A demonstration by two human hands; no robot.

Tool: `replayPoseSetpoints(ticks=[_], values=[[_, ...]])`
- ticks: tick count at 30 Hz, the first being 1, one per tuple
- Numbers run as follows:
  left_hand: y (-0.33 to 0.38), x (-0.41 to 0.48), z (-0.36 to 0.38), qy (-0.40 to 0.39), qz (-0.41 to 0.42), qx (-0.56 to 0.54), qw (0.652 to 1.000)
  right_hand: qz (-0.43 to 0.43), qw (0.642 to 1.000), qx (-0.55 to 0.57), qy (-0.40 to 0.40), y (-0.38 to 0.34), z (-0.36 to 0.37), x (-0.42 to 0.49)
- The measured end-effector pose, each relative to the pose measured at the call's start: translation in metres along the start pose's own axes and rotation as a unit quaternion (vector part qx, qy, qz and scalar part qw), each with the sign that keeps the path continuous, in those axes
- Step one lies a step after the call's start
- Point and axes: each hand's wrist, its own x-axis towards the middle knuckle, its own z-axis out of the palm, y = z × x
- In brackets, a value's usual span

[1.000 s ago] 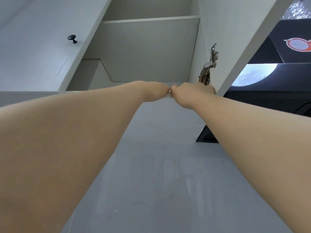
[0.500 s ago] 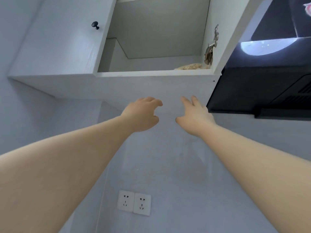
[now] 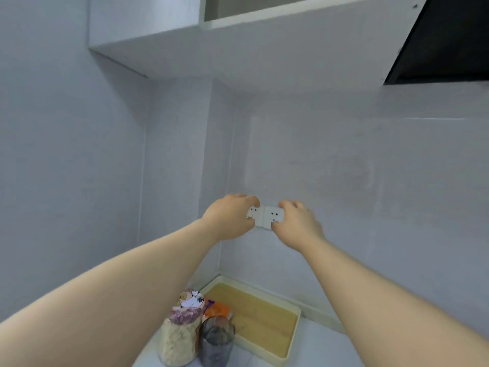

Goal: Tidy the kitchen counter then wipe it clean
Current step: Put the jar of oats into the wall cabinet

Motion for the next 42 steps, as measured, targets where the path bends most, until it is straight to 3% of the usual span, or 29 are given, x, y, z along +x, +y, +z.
replayPoseSetpoints(ticks=[8,15,30,36,42], values=[[-0.060,-0.065,0.080,-0.093,-0.094,-0.029,0.991,-0.001,0.992,0.047,-0.121,-0.018,0.099,-0.034],[-0.122,-0.106,0.130,-0.091,-0.257,-0.068,0.960,0.032,0.974,0.069,-0.211,-0.028,0.180,-0.049],[-0.166,-0.086,0.214,-0.138,-0.284,-0.113,0.942,0.129,0.943,0.182,-0.248,-0.041,0.269,-0.014],[-0.176,-0.073,0.220,-0.173,-0.228,0.024,0.958,0.146,0.937,0.199,-0.246,-0.034,0.278,-0.003],[-0.180,-0.074,0.223,-0.161,-0.233,-0.036,0.958,0.136,0.936,0.213,-0.246,-0.030,0.282,0.000]])
